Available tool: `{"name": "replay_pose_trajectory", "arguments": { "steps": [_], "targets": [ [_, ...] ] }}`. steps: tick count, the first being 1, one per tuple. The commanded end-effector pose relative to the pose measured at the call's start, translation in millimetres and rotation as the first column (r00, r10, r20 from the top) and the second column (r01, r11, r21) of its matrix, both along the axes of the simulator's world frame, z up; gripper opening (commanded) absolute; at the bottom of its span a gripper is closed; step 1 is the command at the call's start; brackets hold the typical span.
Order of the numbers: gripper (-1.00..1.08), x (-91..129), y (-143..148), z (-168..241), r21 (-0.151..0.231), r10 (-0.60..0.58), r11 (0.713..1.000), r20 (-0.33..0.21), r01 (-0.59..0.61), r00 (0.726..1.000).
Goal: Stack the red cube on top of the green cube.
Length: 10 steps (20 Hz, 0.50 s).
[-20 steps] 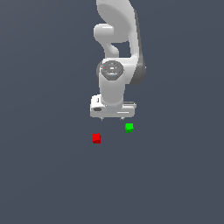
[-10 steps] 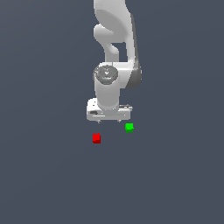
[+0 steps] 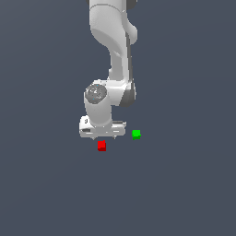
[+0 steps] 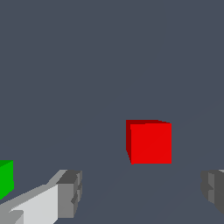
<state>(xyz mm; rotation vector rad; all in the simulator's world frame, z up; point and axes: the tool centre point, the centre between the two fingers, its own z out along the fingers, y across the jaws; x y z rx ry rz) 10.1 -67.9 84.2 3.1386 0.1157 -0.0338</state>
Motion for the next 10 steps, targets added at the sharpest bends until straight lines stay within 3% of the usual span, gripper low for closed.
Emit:
{"name": "replay_pose_trajectory", "arguments": {
  "steps": [1,10],
  "targets": [
    [1.00,7.2,-9.4,-7.6,0.000,0.011,1.000,0.012,-0.011,1.000],
    [1.00,15.4,-18.1,-14.4,0.001,0.020,1.000,0.022,-0.020,1.000]
  ]
}}
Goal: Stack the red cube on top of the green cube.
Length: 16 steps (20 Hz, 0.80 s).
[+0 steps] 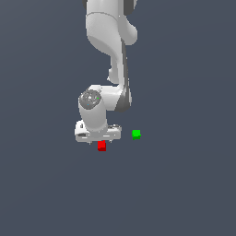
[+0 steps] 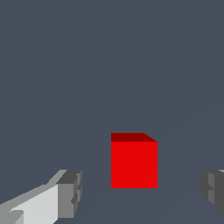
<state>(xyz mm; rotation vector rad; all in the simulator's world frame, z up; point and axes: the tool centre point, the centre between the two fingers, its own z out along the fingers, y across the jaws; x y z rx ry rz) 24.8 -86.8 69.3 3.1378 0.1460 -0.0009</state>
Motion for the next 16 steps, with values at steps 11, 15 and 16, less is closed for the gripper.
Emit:
{"name": "replay_pose_trajectory", "arguments": {
  "steps": [11,15,16],
  "targets": [
    [1.00,-0.5,0.6,-27.9,0.000,0.000,1.000,0.000,0.000,1.000],
    [1.00,-0.8,1.1,-44.6,0.000,0.001,1.000,0.000,-0.001,1.000],
    [1.00,-0.6,1.1,-46.9,0.000,0.001,1.000,0.000,-0.001,1.000]
  ]
}}
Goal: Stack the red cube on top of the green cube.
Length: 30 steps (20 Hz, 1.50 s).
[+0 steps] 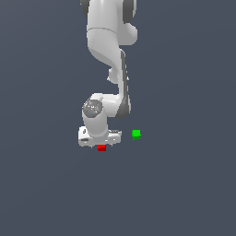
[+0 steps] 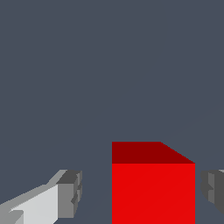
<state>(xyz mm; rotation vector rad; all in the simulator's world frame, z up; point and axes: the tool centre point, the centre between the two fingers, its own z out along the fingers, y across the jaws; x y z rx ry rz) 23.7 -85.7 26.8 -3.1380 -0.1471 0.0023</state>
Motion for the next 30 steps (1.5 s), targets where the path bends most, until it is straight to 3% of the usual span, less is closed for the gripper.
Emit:
{"name": "replay_pose_trajectory", "arguments": {
  "steps": [1,4,5,19,30],
  "targets": [
    [1.00,0.7,0.0,-6.1,0.000,0.000,1.000,0.001,0.000,1.000],
    [1.00,1.6,-0.2,-6.9,0.000,0.000,1.000,0.001,0.000,1.000],
    [-1.00,1.6,-0.2,-6.9,0.000,0.000,1.000,0.001,0.000,1.000],
    [-1.00,1.1,-0.1,-2.0,0.000,0.000,1.000,0.001,0.000,1.000],
    [-1.00,-0.1,0.1,60.4,0.000,0.000,1.000,0.001,0.000,1.000]
  ]
}}
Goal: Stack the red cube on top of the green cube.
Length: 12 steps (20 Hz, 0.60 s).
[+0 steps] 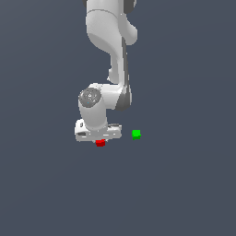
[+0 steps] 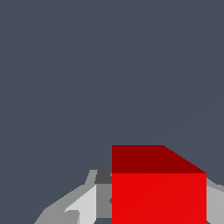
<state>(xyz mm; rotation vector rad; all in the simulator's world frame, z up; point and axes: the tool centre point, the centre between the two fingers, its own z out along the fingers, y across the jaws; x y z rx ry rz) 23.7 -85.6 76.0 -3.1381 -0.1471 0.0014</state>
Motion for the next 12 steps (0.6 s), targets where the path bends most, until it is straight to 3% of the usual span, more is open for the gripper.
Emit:
{"name": "replay_pose_trajectory", "arguments": {
  "steps": [1,12],
  "targets": [
    [-1.00,-0.1,0.0,17.4,0.000,0.000,1.000,0.001,0.000,1.000],
    [-1.00,1.2,0.2,42.4,0.000,0.000,1.000,0.002,0.000,1.000]
  ]
}}
